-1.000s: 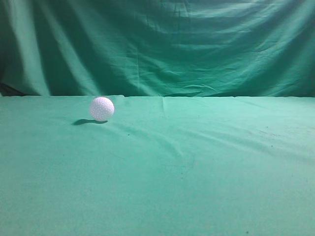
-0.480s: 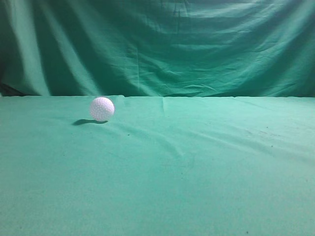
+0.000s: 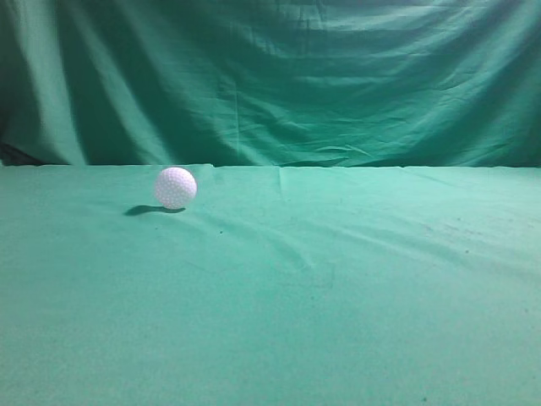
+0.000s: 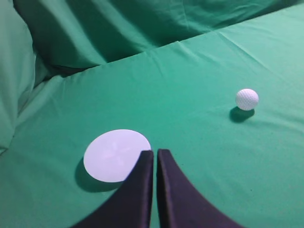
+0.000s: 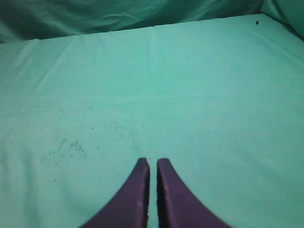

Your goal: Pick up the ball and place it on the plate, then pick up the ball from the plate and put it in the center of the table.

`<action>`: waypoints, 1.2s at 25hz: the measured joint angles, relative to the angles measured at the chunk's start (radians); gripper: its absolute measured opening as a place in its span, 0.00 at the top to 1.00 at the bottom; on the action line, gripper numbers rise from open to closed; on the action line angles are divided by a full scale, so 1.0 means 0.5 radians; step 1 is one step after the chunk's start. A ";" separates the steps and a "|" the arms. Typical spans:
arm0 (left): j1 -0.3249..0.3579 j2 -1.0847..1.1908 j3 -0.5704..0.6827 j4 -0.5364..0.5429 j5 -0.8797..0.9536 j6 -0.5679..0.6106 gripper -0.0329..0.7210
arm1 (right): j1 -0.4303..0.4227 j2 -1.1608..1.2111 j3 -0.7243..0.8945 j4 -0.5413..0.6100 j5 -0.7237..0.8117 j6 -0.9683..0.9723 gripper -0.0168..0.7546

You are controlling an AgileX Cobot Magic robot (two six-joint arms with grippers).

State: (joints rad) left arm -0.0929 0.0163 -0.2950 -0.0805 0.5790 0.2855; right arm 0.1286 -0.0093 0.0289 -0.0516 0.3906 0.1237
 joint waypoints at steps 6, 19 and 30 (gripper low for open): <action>0.000 -0.054 0.457 0.000 -0.388 -0.073 0.96 | 0.000 0.000 0.000 0.000 0.000 0.000 0.91; 0.000 -0.054 0.631 0.000 -0.469 -0.095 0.96 | 0.000 0.000 0.000 0.000 0.000 0.000 0.91; 0.000 -0.054 0.631 -0.009 -0.460 -0.098 0.96 | 0.000 0.000 0.000 0.000 0.000 0.000 0.91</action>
State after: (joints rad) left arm -0.0929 -0.0105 0.0206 -0.0850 0.3492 0.2363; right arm 0.1286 -0.0093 0.0289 -0.0516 0.3906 0.1237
